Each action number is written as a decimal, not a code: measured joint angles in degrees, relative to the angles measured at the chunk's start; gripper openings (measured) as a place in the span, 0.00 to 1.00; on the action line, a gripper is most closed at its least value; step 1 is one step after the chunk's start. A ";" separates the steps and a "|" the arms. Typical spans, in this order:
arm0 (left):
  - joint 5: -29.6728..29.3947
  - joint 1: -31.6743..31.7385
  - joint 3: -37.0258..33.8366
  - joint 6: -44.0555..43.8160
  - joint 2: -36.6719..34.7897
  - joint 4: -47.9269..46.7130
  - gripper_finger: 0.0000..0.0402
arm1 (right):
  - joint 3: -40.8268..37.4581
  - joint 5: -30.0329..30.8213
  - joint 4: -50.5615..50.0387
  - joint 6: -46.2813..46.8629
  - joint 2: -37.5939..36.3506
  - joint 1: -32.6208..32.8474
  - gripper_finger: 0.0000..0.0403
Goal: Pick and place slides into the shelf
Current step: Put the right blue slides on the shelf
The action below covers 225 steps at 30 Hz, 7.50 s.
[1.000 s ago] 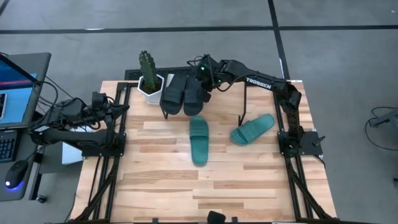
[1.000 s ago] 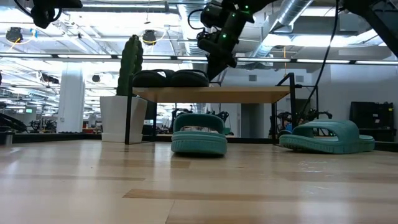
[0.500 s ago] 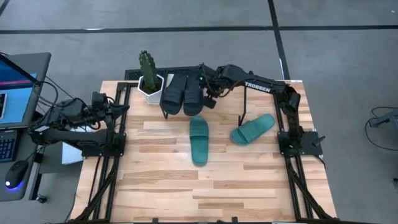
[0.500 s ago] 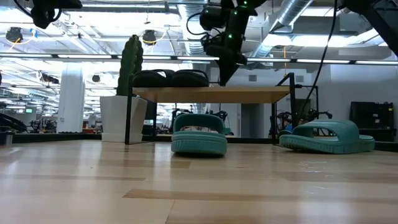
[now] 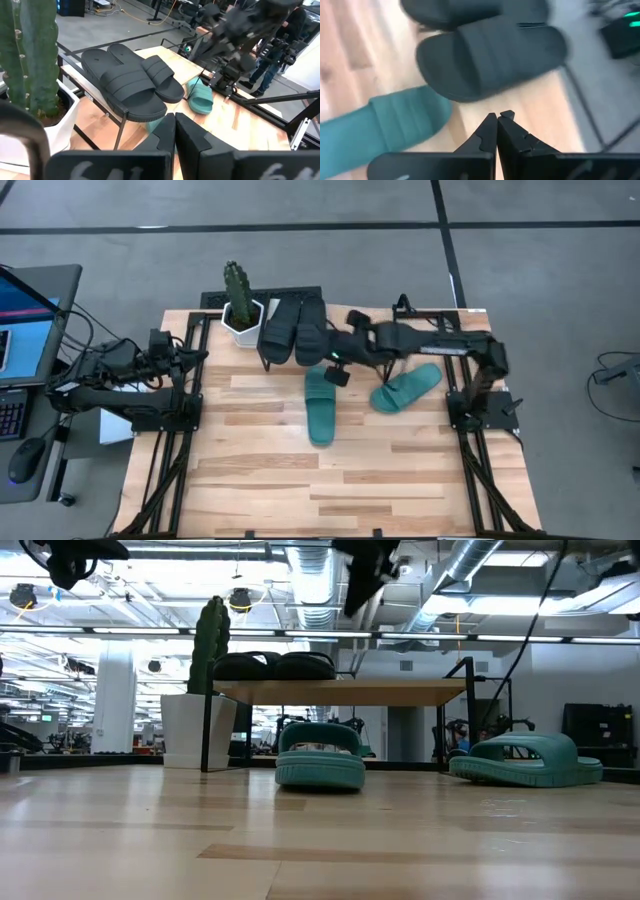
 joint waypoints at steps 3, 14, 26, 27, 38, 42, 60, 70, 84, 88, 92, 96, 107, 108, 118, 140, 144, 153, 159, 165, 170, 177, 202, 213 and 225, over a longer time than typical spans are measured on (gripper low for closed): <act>0.01 0.00 0.00 0.00 -0.02 0.00 0.00 | -5.92 8.40 2.31 5.24 -5.62 3.93 0.00; 0.02 0.00 0.00 -1.05 -0.02 0.05 0.00 | -39.13 28.90 9.46 37.59 -21.95 18.38 0.00; 0.02 -0.02 0.02 -3.48 0.00 0.04 0.00 | -52.53 29.74 -7.37 69.78 -23.41 24.05 0.00; 0.02 -0.02 0.00 -3.48 -0.02 0.04 0.00 | -53.14 28.96 -8.98 71.54 -23.39 24.07 0.00; 0.02 -0.01 0.01 -3.50 -0.02 0.01 0.00 | -58.62 11.84 -15.73 74.43 -23.37 20.19 0.00; 0.02 -0.02 0.01 -3.50 -0.02 0.01 0.00 | -60.38 10.81 -16.66 74.13 -23.34 18.60 0.00; 0.03 -0.02 0.01 -3.50 -0.02 0.00 0.00 | -68.25 9.09 -13.65 68.36 -23.34 11.21 0.00; 0.02 0.00 0.00 -3.50 -0.02 0.00 0.00 | -69.24 1.12 5.97 51.25 -23.34 11.23 0.00; 0.04 -0.02 0.00 -3.50 -0.02 0.00 0.00 | -65.30 -11.51 21.79 44.53 -23.34 16.84 0.00; 0.04 -0.02 0.02 -3.50 -0.02 0.00 0.00 | -62.02 -11.52 26.47 41.39 -23.34 18.86 0.00; 0.04 -0.02 0.00 -3.50 -0.02 0.00 0.00 | -59.16 -11.42 30.79 38.80 -23.34 20.42 0.00; 0.04 -0.01 0.01 -3.50 -0.01 0.00 0.00 | -57.77 -10.72 34.87 36.34 -23.34 21.32 0.00; 0.03 -0.01 0.01 -3.50 -0.02 0.00 0.00 | -56.25 -8.69 17.65 33.59 -23.34 21.42 0.00; 0.03 0.00 0.02 -3.50 -0.02 0.00 0.00 | -56.25 -8.73 14.01 34.58 -23.34 21.42 0.00; 0.04 -0.02 0.01 -3.50 -0.02 0.00 0.00 | -56.36 -10.06 -11.65 54.73 -23.34 21.72 0.00; 0.08 -0.02 0.02 -4.05 -0.02 -0.20 0.00 | -65.56 -18.31 10.45 52.57 -16.48 23.48 0.00; 0.10 -0.02 0.02 -4.11 -0.02 -0.22 0.00 | -65.56 -21.90 16.48 53.82 -16.48 25.33 0.00; 0.10 -0.02 0.02 -4.13 0.00 -0.20 0.00 | -65.54 -24.36 28.47 54.91 -16.48 28.86 0.00; 0.08 -0.02 0.02 -4.13 0.00 0.02 0.00 | -65.20 -24.37 30.40 54.92 -16.48 29.74 0.00; 0.07 -0.02 0.02 -4.71 0.00 0.03 0.00 | -62.48 -24.36 30.67 54.49 -16.48 31.82 0.00; 0.06 -0.02 0.02 -6.02 0.00 0.02 0.00 | -59.95 -24.75 30.60 53.81 -16.48 34.60 0.00; 0.04 -0.02 0.02 -6.71 0.00 0.02 0.00 | -57.12 -24.30 28.43 52.52 -16.48 35.27 0.00; -0.03 -0.02 0.02 -6.73 0.00 0.04 0.00 | -54.19 -30.36 34.18 22.38 -16.52 21.93 0.11; -0.16 -0.02 0.02 -6.72 -0.01 0.04 0.00 | -54.19 -34.63 32.83 22.91 -16.52 21.05 0.33; -0.16 -0.02 0.02 -6.74 -0.01 0.04 0.00 | -54.24 -26.84 21.67 22.47 -16.52 22.08 0.52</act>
